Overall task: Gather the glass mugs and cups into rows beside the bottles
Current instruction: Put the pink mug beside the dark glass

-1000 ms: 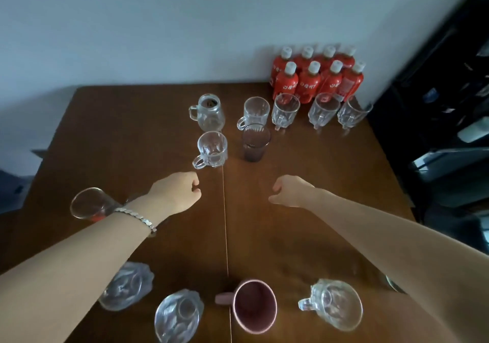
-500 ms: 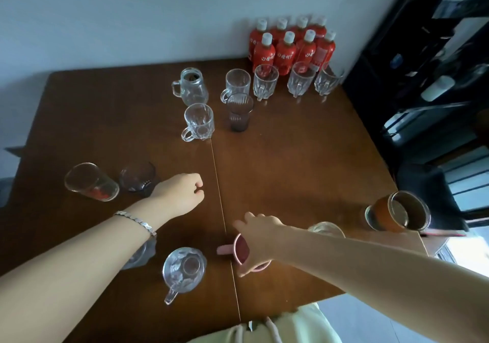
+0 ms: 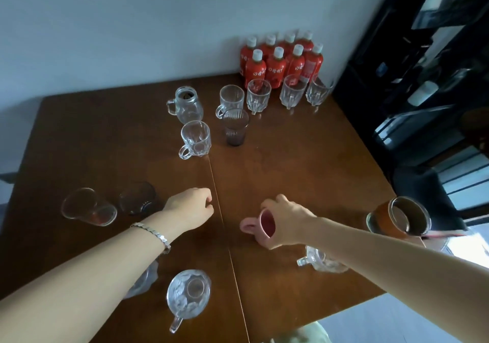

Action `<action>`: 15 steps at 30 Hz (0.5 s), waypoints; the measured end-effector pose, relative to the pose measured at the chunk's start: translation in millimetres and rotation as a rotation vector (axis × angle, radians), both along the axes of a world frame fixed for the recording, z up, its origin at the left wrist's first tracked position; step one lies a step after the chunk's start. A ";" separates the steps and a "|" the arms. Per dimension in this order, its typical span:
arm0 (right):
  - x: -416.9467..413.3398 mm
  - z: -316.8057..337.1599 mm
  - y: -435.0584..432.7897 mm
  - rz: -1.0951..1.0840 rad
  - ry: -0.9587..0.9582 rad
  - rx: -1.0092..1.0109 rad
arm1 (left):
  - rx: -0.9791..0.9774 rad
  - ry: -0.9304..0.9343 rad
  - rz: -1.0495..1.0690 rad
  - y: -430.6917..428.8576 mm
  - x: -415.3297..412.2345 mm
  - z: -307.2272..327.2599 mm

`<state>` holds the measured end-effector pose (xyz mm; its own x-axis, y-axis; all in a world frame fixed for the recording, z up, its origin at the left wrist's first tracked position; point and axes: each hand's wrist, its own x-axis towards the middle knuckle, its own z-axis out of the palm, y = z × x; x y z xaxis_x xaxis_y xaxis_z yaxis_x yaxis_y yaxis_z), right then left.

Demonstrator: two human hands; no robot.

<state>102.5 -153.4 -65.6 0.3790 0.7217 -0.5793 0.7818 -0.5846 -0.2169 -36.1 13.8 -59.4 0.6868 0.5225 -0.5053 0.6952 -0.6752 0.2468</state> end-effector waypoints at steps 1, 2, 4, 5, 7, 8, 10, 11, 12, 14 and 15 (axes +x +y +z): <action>15.9 4.3 6.5 -0.015 -0.036 0.016 | 0.001 -0.007 0.008 1.3 6.3 1.3; 32.8 8.2 13.6 -0.032 -0.075 0.029 | 0.000 -0.013 0.022 2.5 13.8 2.4; 70.0 16.6 30.0 -0.083 -0.136 0.049 | 0.001 -0.017 0.053 3.9 32.0 4.1; 88.9 20.6 38.9 -0.116 -0.149 0.055 | 0.009 -0.015 0.064 4.1 42.3 4.8; 126.9 26.7 58.2 -0.165 -0.157 0.065 | 0.028 -0.027 0.091 3.9 63.9 5.2; 144.4 28.9 67.8 -0.176 -0.163 0.075 | 0.035 -0.037 0.110 3.5 74.6 5.1; 174.5 30.1 87.1 -0.171 -0.189 0.103 | 0.035 -0.049 0.162 2.6 94.5 3.7; 187.3 28.9 96.1 -0.155 -0.200 0.116 | 0.029 -0.046 0.191 2.0 103.7 2.2; 198.8 26.3 105.0 -0.134 -0.204 0.128 | 0.022 -0.040 0.220 1.5 112.4 0.4; 217.2 19.1 123.1 -0.093 -0.193 0.141 | 0.012 -0.027 0.272 0.7 126.8 -3.6; 224.0 15.3 132.4 -0.074 -0.181 0.146 | 0.009 -0.020 0.296 0.6 132.7 -5.9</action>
